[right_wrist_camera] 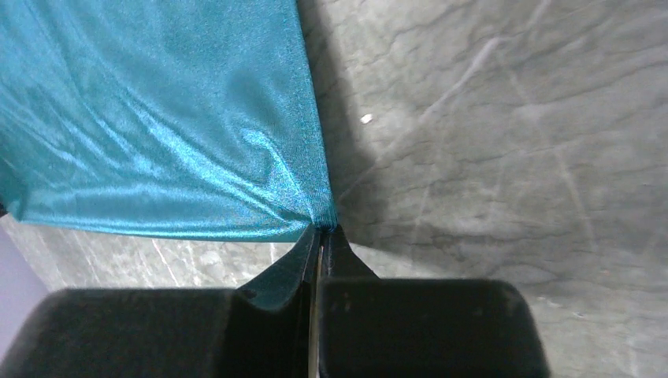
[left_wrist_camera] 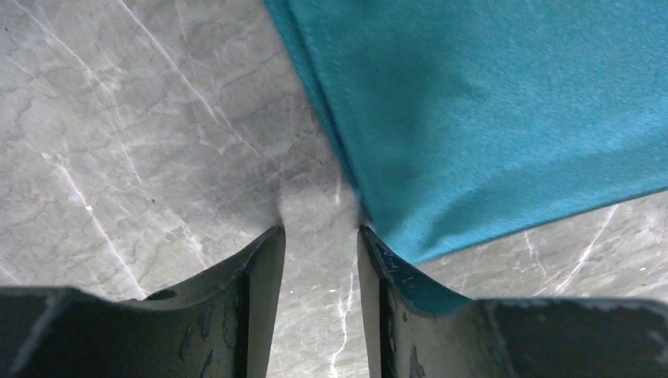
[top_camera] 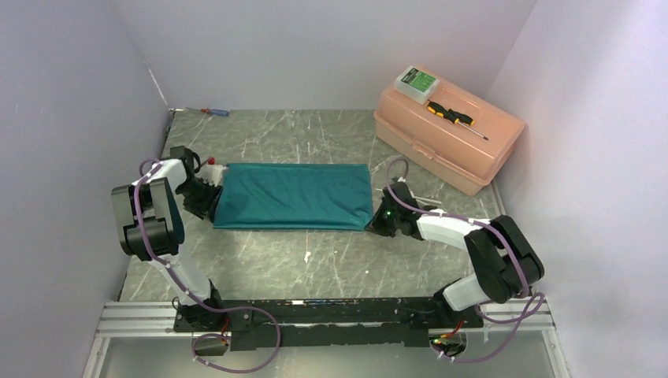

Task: Fold the napkin into a case and place the utensils inside
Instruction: Smooth out the rectangle-folded napkin at the center of the board.

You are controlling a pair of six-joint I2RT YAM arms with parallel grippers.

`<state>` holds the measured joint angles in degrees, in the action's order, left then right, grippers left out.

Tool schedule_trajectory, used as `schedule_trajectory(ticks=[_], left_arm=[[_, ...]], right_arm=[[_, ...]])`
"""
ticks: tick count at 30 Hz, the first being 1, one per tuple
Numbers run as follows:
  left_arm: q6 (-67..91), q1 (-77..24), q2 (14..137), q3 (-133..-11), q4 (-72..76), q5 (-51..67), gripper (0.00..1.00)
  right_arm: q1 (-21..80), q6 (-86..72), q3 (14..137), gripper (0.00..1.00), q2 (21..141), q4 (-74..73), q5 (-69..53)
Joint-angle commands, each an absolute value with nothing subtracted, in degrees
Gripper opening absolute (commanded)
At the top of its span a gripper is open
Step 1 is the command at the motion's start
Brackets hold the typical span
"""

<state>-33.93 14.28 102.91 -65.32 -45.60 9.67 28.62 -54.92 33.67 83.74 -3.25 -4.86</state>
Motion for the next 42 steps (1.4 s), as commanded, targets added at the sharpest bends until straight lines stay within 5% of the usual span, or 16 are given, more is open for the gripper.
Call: schedule_trajectory(ticks=[1, 13, 21, 29, 42], left_arm=[[-34.79, 14.26, 102.32, -62.68, -44.48, 13.45, 0.45], [-34.92, 14.33, 98.65, -62.03, -48.38, 18.03, 0.44], [-34.23, 14.85, 96.6, -70.28, -54.97, 20.94, 0.43], [-28.79, 14.29, 100.86, -83.87, -58.27, 26.14, 0.43], [-17.67, 12.12, 112.11, -90.26, -48.77, 22.19, 0.47]], right_arm=[[26.34, -51.75, 33.22, 0.0, 81.53, -7.07, -0.86], [24.96, -40.62, 39.87, 0.0, 82.86, -12.4, -3.4], [24.99, -40.69, 42.98, 0.48, 84.44, -15.69, -1.88], [24.75, -33.92, 54.35, 0.69, 82.68, -19.41, 7.08], [22.61, -24.27, 78.53, 0.57, 107.73, -12.81, 11.65]])
